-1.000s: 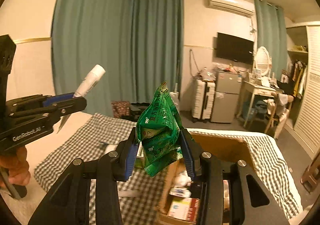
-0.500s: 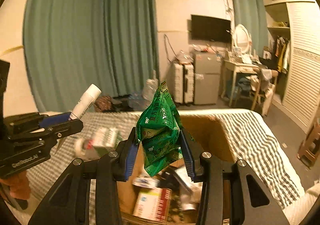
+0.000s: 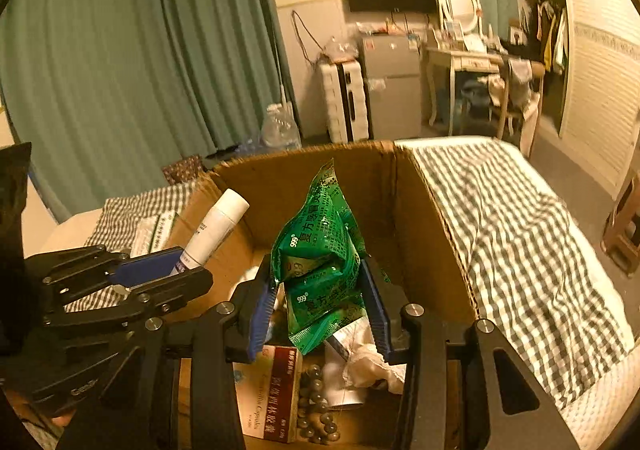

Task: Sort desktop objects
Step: 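Lift and carry the tube and green packet over the cardboard box, then open the left tool to drop the tube while the right tool releases the packet, then move both tools back over the remaining pile on the bed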

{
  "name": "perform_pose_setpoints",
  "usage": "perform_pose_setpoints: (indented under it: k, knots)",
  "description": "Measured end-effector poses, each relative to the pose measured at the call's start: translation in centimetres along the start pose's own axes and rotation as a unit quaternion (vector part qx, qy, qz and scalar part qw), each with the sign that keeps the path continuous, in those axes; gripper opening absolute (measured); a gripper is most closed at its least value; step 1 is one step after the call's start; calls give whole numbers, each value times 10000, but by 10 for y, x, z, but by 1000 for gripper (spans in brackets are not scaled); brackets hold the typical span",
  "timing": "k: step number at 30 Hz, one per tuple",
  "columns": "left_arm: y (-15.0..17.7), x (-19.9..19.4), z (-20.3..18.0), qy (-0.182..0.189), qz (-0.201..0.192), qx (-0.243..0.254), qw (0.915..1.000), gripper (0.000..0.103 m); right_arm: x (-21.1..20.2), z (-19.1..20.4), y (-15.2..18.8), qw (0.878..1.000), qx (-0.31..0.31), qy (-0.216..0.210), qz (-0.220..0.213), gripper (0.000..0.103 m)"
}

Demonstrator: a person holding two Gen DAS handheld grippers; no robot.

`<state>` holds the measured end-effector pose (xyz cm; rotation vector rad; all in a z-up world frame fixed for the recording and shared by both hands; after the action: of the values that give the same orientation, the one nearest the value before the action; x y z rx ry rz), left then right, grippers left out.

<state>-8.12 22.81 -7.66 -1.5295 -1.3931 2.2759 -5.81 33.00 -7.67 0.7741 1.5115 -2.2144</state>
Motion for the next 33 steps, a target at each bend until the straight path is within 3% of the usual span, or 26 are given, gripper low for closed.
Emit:
perform_pose_setpoints:
  k: [3,7,10,13,16,19,24,26,29,31,33]
  knots:
    - [5,12,1,-3,218,-85,9997,27,8,-7,7,9999,73,79,134,46]
    - [2,6,3,-3,167,-193,9997,28,3,-4,8,10000,46,52,64,48]
    - [-9,-12,8,-69,-12,-159,9998,34,-13,1,-1,9996,-20,103,-253,60]
    - [-17,-39,15,-187,-263,-198,9993,46,-27,5,-13,9987,-1,96,-508,61]
    - [-23,-68,26,-330,-505,-300,9977,48,-48,18,-25,9968,-21,35,-800,71]
    - [-25,-100,40,-487,-742,-434,9951,62,-71,32,-39,9937,-39,-25,-1118,77]
    - [-26,-164,65,-995,-1226,-509,9861,81,-101,55,-53,9902,-48,-164,-1387,82]
    - [-26,-188,76,-1263,-1417,-555,9803,94,-113,67,-55,9886,-58,-236,-1489,89]
    - [-21,-224,95,-1524,-1691,-700,9712,103,-129,89,-57,9858,-134,-304,-1645,92]
    - [-15,-246,110,-1734,-1842,-827,9639,103,-136,101,-56,9844,-185,-373,-1712,101]
    - [-6,-262,122,-1763,-1907,-979,9607,103,-144,119,-53,9817,-273,-453,-1828,103]
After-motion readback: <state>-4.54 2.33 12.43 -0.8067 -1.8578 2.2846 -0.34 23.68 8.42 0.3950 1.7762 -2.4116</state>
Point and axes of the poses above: each gripper's, at about its wrist camera, not at the fingertips, and x roughly the way its jaws point, z to its left, y to its underside, the point moved 10 cm from there along x, roughly the way its jaws point, and after that the axes turned 8 degrees about x, right-handed, at the moved point
